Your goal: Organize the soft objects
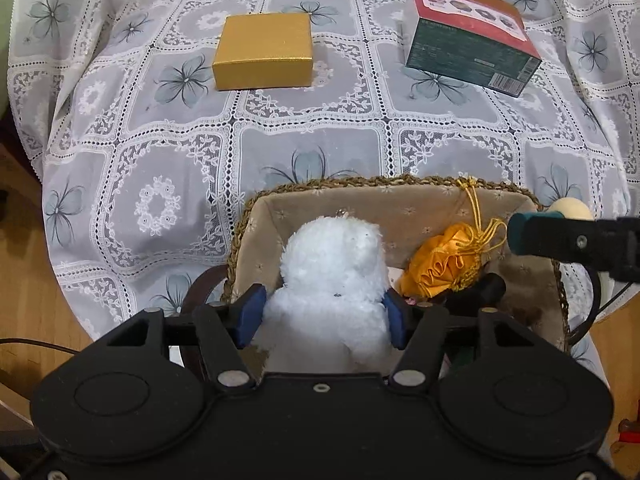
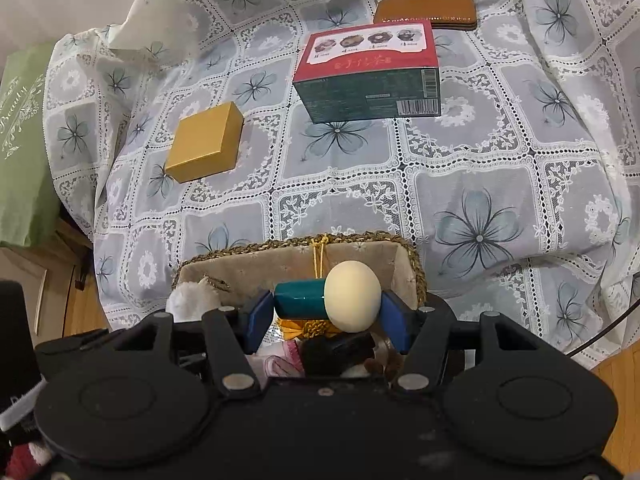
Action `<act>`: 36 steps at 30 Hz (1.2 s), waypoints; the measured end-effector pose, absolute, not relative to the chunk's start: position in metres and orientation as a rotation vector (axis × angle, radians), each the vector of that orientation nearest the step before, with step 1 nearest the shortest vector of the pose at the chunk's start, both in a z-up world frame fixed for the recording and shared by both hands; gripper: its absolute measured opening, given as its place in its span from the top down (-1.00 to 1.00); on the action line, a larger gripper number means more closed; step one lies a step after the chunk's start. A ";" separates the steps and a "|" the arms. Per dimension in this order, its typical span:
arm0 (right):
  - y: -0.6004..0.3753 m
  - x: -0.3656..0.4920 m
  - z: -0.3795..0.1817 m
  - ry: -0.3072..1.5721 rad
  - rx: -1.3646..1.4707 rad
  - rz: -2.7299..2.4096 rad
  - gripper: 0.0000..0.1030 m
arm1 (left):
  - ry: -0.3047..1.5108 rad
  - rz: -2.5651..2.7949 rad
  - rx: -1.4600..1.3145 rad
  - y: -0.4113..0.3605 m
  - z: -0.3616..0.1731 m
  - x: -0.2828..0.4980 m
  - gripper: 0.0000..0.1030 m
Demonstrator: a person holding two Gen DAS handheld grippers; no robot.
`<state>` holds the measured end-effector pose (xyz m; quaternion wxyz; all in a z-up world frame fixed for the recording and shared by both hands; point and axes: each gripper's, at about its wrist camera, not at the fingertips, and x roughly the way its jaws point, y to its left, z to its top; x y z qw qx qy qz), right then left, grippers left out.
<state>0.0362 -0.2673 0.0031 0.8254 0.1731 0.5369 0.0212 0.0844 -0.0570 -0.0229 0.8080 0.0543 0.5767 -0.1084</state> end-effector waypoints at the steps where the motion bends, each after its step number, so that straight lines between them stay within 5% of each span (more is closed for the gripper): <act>1: -0.268 0.036 0.003 1.141 0.366 0.044 -0.13 | 1.234 -0.234 0.114 -0.057 -0.023 0.083 -0.12; 13: -0.266 0.033 0.006 1.125 0.352 0.040 -0.13 | 1.179 -0.226 0.101 -0.046 -0.001 0.069 -0.43; 25: -0.268 0.021 0.009 1.115 0.337 0.049 -0.17 | 1.140 -0.210 0.101 -0.043 0.007 0.049 -0.45; 36: -0.264 0.005 0.024 1.061 0.267 0.041 -0.46 | 1.106 -0.176 0.096 -0.039 0.015 0.034 -0.65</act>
